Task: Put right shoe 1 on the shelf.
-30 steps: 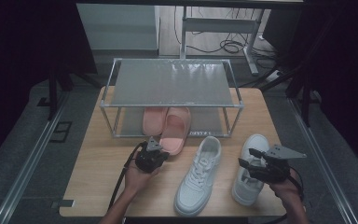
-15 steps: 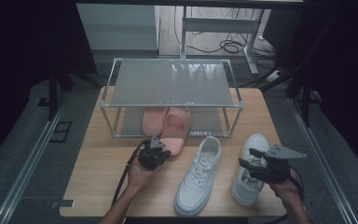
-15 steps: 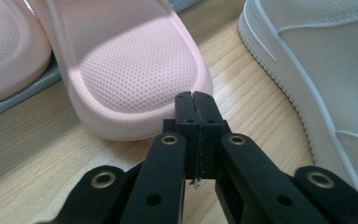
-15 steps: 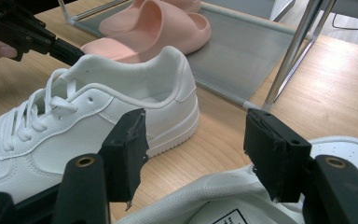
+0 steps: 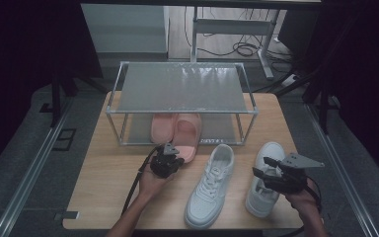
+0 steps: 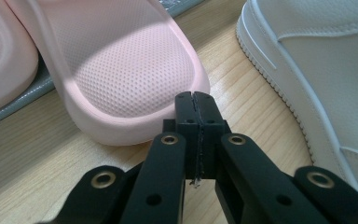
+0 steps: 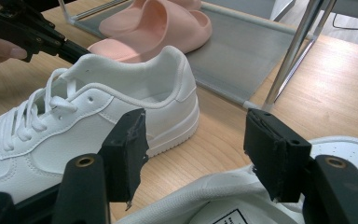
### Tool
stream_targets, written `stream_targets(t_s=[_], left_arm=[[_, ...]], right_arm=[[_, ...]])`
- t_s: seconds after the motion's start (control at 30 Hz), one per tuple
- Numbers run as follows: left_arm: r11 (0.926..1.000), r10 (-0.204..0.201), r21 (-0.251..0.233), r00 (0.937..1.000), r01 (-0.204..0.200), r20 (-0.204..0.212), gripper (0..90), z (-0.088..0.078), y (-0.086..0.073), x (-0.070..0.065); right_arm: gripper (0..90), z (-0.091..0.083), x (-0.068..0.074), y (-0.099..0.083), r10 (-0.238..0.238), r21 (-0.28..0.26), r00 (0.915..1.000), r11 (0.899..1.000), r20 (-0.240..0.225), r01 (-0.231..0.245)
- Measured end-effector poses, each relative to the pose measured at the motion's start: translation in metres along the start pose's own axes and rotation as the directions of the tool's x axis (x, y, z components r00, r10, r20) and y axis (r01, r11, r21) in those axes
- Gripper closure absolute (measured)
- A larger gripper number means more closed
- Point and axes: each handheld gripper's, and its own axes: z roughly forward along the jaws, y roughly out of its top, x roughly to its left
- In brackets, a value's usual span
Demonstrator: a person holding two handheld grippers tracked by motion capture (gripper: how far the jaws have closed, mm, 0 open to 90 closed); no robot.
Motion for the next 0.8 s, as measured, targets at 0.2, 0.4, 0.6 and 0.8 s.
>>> stream_targets(t_s=[0.2,0.4,0.6,0.8], left_arm=[[1.0,-0.006,-0.003,1.0,0.006,-0.008,90.0,0.003,0.002,0.0],[0.9995,-0.029,-0.008,0.9995,0.029,-0.014,90.0,0.007,0.004,0.001],[0.9991,-0.04,-0.013,0.9989,0.04,-0.025,90.0,0.011,0.008,0.004],[0.9991,-0.042,-0.007,0.9983,0.042,-0.04,90.0,0.016,0.014,0.008]], right_arm=[[39.7,0.0,0.0,0.0,-0.001,0.003,1.0,1.0,-0.001,0.001],[39.7,0.001,0.0,0.0,0.0,0.001,1.0,1.0,0.0,0.0],[39.7,0.0,0.0,0.0,-0.001,0.001,1.0,1.0,0.0,0.001],[39.7,0.0,0.0,0.0,-0.001,0.0,1.0,1.0,0.001,0.001]])
